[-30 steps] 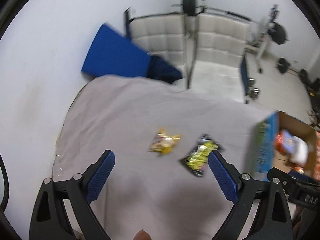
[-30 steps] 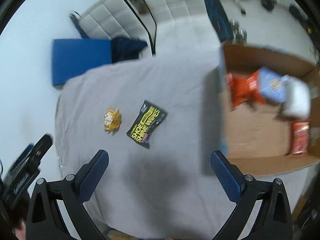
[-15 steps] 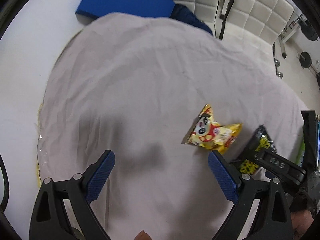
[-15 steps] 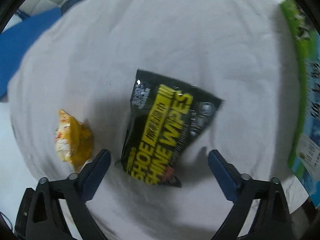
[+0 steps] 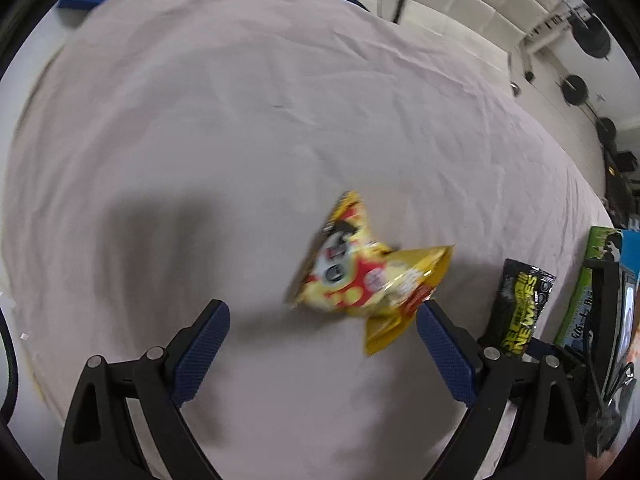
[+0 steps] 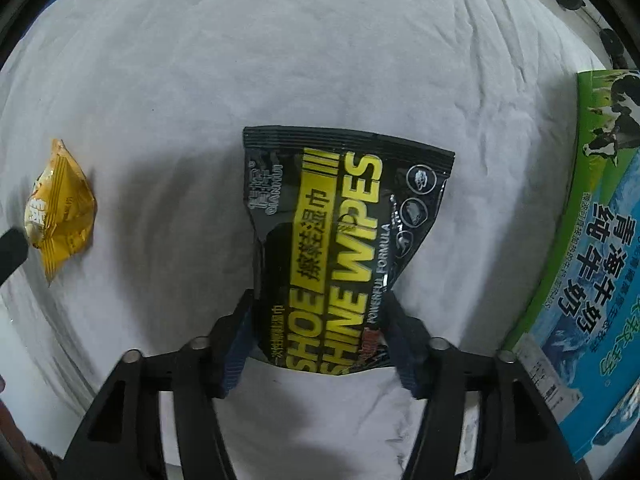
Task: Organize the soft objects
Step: 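Grasp the black shoe wipes pack with the right tool while the left tool grasps the yellow panda bag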
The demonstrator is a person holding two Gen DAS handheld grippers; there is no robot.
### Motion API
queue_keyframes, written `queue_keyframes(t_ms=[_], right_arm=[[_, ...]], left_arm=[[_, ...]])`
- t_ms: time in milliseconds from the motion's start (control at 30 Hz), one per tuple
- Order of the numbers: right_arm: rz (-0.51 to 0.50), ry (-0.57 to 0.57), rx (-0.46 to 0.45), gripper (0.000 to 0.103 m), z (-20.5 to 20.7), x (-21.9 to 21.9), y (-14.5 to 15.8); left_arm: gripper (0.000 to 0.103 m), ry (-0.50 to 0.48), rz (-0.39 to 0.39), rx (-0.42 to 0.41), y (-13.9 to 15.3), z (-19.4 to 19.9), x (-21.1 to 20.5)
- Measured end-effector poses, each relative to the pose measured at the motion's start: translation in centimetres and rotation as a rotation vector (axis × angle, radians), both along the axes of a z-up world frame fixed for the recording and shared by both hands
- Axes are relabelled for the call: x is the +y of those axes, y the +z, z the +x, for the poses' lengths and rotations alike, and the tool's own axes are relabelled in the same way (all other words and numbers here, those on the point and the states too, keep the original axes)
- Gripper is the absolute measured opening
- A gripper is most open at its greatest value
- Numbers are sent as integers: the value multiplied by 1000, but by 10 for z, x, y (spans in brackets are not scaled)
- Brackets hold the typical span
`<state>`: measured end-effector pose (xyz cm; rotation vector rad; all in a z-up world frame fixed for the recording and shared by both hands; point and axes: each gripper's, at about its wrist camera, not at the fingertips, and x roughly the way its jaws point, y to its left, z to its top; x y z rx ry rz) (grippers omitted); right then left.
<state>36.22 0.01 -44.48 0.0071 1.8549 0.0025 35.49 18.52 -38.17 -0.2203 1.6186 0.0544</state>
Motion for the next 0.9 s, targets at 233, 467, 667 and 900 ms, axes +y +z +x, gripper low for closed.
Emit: queue_keyframes(t_ms=[233, 467, 667, 900], right_arm=[[3, -36, -1, 82, 4, -7, -2], [-12, -54, 11, 80, 19, -8, -7], [-30, -36, -5, 62, 24, -7, -18], [-40, 7, -9, 52, 29, 7, -8]], left_arm=[[96, -97, 20, 45, -25, 24, -22], [82, -142, 8, 36, -34, 29, -38], [44, -162, 33, -4, -31, 17, -55], [40, -140, 75, -45, -27, 5, -63]])
